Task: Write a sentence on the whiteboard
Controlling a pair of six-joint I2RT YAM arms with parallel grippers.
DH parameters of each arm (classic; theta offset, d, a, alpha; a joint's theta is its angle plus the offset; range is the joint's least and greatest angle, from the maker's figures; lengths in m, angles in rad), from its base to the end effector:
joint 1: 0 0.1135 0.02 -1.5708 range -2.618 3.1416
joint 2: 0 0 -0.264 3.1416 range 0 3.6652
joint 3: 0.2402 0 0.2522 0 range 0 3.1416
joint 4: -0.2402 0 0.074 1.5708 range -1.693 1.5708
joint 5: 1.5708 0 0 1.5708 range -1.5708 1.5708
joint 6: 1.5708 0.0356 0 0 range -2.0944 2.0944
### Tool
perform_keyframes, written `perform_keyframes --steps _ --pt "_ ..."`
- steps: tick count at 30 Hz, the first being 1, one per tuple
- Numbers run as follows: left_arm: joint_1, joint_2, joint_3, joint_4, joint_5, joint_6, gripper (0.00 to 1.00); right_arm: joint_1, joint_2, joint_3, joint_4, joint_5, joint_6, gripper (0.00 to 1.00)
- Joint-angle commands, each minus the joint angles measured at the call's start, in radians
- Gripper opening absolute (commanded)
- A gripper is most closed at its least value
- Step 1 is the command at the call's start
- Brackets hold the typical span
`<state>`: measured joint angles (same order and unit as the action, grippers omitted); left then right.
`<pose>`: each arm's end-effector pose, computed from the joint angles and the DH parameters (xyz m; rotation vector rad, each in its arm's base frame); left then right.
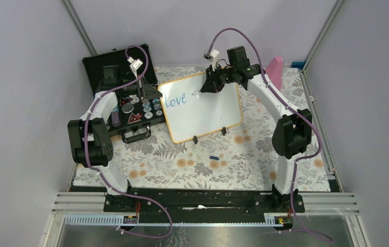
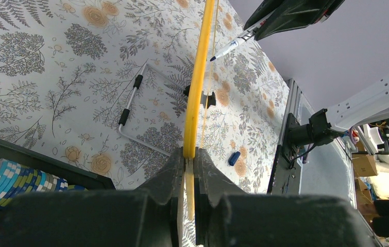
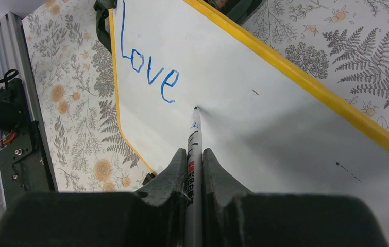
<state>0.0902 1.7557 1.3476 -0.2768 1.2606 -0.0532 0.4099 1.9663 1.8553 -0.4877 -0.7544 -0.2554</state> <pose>0.3844 0.0007 0.2772 0.5157 1.9270 -1.3586 0.4070 0.2034 0.3333 -1.0865 1.8168 0.9029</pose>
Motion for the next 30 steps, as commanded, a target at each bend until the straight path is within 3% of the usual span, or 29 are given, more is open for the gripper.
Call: perform_keyframes --steps 1,13,30 --pt "-0.007 -0.001 0.026 0.027 0.011 0.016 0.0 0.001 -0.013 0.011 0.02 0.005 -0.012 0.0" --pt "-0.009 -0.005 0.026 0.029 0.011 0.015 0.0 0.011 0.024 0.062 0.019 -0.012 0.008 0.0" --pt "-0.008 -0.003 0.031 0.029 0.013 0.016 0.0 0.031 0.007 -0.002 0.018 0.0 -0.02 0.0"
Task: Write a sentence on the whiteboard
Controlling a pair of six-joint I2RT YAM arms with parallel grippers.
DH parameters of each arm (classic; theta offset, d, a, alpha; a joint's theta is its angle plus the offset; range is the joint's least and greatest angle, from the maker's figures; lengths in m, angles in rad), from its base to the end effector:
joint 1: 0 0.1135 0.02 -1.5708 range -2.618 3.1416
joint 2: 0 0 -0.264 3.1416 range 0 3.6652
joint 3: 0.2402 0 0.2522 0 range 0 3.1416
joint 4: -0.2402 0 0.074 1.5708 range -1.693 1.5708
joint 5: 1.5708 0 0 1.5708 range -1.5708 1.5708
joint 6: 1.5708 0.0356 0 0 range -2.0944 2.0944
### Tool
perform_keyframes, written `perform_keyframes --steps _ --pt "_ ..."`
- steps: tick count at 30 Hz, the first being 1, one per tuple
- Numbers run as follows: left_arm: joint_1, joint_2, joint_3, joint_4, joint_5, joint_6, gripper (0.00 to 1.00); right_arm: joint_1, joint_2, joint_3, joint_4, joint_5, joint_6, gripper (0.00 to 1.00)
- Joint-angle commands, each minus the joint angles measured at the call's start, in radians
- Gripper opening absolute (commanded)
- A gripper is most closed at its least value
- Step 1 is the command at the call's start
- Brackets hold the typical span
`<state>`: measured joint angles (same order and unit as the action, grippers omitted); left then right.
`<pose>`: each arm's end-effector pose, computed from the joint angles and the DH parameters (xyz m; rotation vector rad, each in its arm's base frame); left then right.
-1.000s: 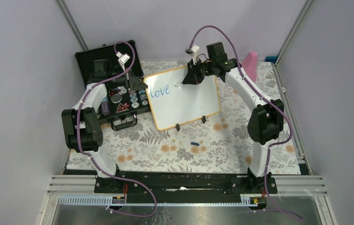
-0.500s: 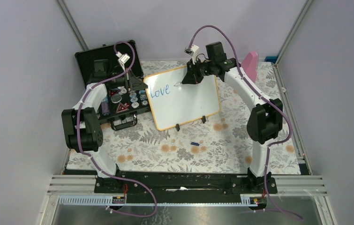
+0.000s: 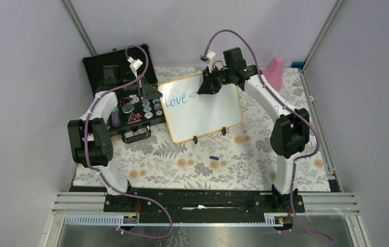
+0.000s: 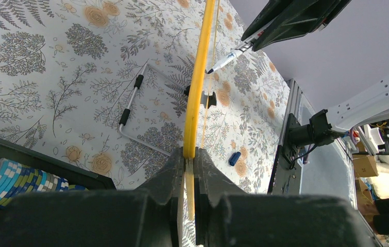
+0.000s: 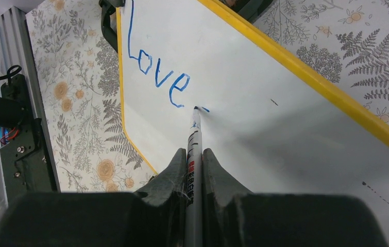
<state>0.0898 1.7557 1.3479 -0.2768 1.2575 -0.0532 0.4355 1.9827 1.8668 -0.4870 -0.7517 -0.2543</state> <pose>0.3845 0.0006 0.2772 0.5147 1.9285 -1.3555 0.4053 0.2154 0.3300 -1.1100 1.8128 0.9169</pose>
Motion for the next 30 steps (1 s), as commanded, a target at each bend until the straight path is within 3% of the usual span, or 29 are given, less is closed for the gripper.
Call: perform_keyframes --steps 1,30 --pt "-0.009 -0.004 0.03 0.028 0.014 0.016 0.0 0.006 -0.013 -0.02 0.017 -0.002 -0.024 0.0" --pt "-0.008 -0.002 0.033 0.025 0.012 0.016 0.0 -0.038 -0.002 0.04 -0.008 0.013 -0.032 0.0"
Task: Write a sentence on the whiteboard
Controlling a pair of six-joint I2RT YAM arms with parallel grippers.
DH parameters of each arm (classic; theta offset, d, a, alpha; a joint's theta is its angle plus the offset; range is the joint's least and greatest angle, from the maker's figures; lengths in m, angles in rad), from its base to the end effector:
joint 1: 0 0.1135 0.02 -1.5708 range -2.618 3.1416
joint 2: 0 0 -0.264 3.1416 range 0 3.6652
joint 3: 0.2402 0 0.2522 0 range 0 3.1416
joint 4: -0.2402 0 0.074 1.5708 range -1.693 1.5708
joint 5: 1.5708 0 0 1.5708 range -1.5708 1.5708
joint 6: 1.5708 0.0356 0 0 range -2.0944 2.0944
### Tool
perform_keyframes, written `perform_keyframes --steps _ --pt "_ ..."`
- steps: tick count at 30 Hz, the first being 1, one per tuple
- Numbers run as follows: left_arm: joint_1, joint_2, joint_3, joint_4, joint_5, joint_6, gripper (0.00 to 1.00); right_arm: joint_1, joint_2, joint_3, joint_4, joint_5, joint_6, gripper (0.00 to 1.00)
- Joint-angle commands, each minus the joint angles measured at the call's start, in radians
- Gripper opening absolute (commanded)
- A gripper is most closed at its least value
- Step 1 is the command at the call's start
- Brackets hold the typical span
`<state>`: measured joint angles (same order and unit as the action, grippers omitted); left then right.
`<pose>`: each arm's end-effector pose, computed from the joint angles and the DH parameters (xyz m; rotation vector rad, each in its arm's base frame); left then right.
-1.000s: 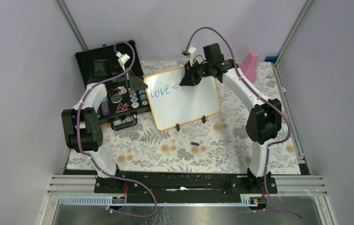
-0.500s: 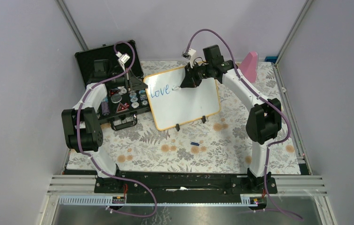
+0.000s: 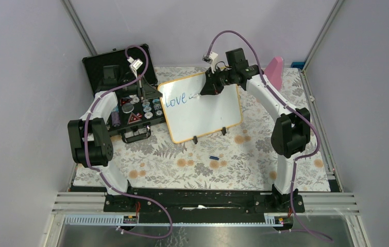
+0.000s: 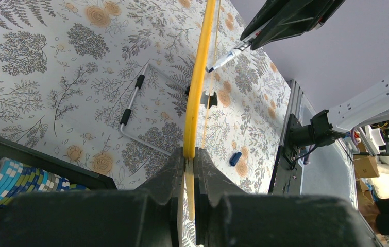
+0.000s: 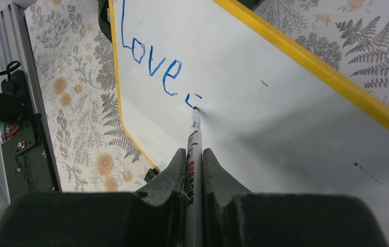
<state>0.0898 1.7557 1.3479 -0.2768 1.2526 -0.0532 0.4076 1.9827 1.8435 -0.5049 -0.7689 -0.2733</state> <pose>0.3846 0.0007 0.2771 0.5121 1.9311 -1.3504 0.4091 0.2036 0.3210 -1.1049 1.8437 0.9211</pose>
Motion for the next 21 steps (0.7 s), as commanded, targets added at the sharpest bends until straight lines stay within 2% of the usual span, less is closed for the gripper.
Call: perform_keyframes --steps 1,11,21 --pt "-0.009 -0.003 0.032 0.026 0.018 0.016 0.0 -0.01 0.003 0.07 0.01 0.032 -0.012 0.0" --pt "-0.009 -0.002 0.032 0.026 0.016 0.017 0.0 -0.01 0.023 0.107 -0.009 0.03 -0.012 0.0" --pt "-0.008 -0.002 0.034 0.025 0.014 0.017 0.0 -0.008 0.009 0.038 -0.009 0.023 -0.03 0.0"
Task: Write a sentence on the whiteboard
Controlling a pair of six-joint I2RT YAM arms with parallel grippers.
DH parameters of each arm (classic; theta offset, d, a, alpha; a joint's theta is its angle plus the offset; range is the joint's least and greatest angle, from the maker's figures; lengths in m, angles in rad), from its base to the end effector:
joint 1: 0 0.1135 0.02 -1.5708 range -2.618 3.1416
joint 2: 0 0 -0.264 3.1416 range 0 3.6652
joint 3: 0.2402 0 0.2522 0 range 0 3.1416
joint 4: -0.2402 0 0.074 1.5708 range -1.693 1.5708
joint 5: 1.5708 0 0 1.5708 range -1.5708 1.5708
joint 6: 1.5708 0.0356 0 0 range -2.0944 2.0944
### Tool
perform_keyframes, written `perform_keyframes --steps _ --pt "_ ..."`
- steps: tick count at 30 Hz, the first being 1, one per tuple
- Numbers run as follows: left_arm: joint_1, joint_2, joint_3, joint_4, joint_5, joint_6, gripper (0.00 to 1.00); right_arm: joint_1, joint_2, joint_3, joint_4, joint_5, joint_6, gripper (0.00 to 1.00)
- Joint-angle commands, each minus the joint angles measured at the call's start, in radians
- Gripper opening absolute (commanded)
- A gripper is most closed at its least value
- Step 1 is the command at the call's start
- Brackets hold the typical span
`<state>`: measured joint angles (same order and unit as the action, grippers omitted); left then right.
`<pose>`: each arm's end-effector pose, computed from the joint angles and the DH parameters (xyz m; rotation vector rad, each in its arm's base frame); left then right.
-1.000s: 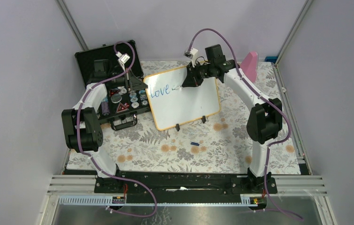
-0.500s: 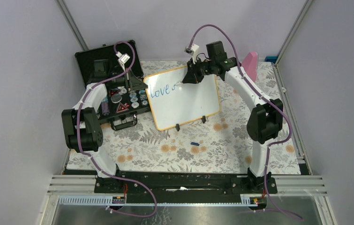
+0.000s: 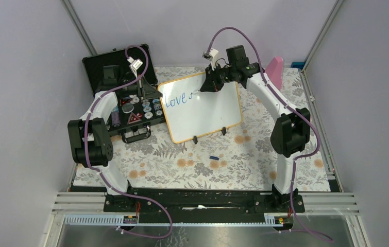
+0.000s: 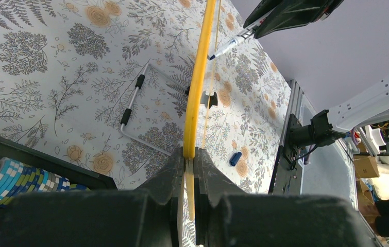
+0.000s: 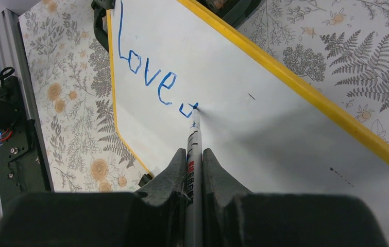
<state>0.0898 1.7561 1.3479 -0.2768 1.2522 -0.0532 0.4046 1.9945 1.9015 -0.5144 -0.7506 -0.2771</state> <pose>0.3847 0.0007 0.2769 0.5117 1.9316 -1.3503 0.4134 0.2035 0.3341 -1.0973 1.8143 0.8857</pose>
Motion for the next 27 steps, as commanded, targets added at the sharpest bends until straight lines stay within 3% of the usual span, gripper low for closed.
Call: perform_keyframes --steps 1,18,27 --pt "-0.008 -0.003 0.034 0.026 0.015 0.016 0.0 -0.006 -0.005 -0.027 0.0 0.005 -0.027 0.0" --pt "-0.008 -0.005 0.032 0.025 0.013 0.016 0.0 0.017 -0.049 -0.139 0.031 -0.011 -0.03 0.0" --pt "-0.009 -0.006 0.033 0.025 0.012 0.016 0.0 0.044 -0.035 -0.099 0.046 -0.016 -0.006 0.0"
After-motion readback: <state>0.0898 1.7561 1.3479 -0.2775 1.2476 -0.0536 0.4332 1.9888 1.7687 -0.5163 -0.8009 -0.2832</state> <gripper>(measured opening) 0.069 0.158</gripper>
